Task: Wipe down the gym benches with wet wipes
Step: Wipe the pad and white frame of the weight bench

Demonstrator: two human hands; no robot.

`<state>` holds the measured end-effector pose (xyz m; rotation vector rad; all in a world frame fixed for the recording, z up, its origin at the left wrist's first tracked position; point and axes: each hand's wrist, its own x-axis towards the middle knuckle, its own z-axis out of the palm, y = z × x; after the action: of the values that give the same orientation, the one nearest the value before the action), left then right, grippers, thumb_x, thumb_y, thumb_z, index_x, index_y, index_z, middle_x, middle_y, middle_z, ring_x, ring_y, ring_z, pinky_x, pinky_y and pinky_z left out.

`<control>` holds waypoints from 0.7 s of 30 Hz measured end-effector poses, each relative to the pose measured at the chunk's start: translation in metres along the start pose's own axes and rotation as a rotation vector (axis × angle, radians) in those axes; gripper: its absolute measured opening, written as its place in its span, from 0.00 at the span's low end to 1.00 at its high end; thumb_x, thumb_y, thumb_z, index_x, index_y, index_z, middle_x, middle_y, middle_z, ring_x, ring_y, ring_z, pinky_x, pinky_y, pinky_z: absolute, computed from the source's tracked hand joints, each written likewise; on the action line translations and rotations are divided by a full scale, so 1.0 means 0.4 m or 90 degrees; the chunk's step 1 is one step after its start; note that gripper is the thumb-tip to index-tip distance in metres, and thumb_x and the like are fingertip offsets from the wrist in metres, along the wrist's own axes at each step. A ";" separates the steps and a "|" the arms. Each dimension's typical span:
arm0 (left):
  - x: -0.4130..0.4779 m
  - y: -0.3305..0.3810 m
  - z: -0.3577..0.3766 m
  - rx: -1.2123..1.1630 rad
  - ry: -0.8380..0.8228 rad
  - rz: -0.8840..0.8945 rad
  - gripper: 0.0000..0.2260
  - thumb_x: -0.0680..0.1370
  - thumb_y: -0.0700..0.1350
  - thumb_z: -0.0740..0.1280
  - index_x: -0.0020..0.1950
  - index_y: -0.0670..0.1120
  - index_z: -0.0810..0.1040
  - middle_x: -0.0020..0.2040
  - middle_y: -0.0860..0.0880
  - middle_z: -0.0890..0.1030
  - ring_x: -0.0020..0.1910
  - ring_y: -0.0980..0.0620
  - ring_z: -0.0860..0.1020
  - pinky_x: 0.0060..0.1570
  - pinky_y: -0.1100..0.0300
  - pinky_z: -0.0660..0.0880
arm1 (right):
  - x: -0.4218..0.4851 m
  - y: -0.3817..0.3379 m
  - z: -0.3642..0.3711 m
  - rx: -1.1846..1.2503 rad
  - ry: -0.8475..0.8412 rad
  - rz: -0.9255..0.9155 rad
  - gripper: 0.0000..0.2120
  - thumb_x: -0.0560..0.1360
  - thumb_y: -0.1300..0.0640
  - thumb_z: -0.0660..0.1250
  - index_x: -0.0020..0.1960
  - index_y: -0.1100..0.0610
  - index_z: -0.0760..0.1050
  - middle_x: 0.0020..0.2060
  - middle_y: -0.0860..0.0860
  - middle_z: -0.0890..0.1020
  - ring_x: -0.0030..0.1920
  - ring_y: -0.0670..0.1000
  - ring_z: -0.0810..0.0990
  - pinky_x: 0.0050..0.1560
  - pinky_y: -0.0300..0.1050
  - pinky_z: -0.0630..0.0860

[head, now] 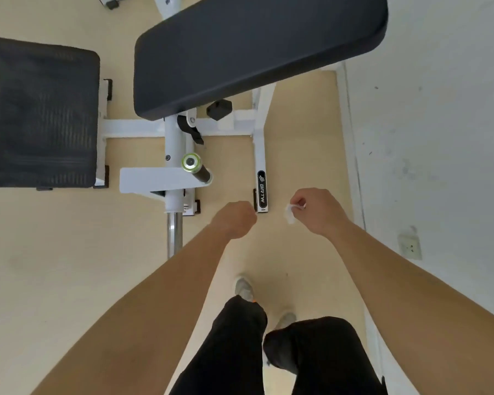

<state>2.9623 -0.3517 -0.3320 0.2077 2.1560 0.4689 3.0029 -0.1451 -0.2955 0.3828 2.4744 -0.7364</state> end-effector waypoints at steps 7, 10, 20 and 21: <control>0.353 -0.075 0.110 -0.115 0.055 -0.074 0.12 0.81 0.46 0.61 0.61 0.49 0.79 0.60 0.48 0.80 0.57 0.46 0.78 0.58 0.52 0.76 | 0.409 0.171 0.159 -0.045 -0.063 -0.075 0.06 0.77 0.59 0.65 0.47 0.53 0.81 0.45 0.49 0.83 0.47 0.54 0.80 0.49 0.53 0.79; 0.554 -0.126 0.183 -0.128 0.125 -0.072 0.13 0.82 0.48 0.61 0.63 0.48 0.78 0.61 0.49 0.80 0.60 0.47 0.77 0.61 0.50 0.75 | 0.626 0.264 0.265 -0.083 -0.086 -0.136 0.06 0.78 0.59 0.65 0.48 0.52 0.81 0.46 0.48 0.83 0.48 0.54 0.80 0.48 0.50 0.78; 1.185 -0.282 0.388 -0.014 0.279 -0.004 0.23 0.82 0.48 0.63 0.77 0.49 0.65 0.77 0.50 0.66 0.72 0.48 0.68 0.67 0.52 0.69 | 1.288 0.492 0.598 -0.162 0.058 -0.457 0.12 0.81 0.64 0.62 0.60 0.59 0.81 0.57 0.55 0.81 0.54 0.59 0.80 0.52 0.52 0.77; 1.228 -0.292 0.397 0.057 0.309 0.029 0.25 0.82 0.47 0.63 0.79 0.49 0.62 0.80 0.50 0.60 0.76 0.48 0.64 0.69 0.51 0.66 | 1.339 0.507 0.619 -0.180 0.099 -0.502 0.12 0.80 0.64 0.63 0.60 0.59 0.81 0.57 0.56 0.81 0.54 0.60 0.80 0.51 0.53 0.78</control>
<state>2.8048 -0.2632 -0.8295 0.2085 2.6544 0.4850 2.7442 -0.0602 -0.8570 -0.7059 2.8147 -0.6339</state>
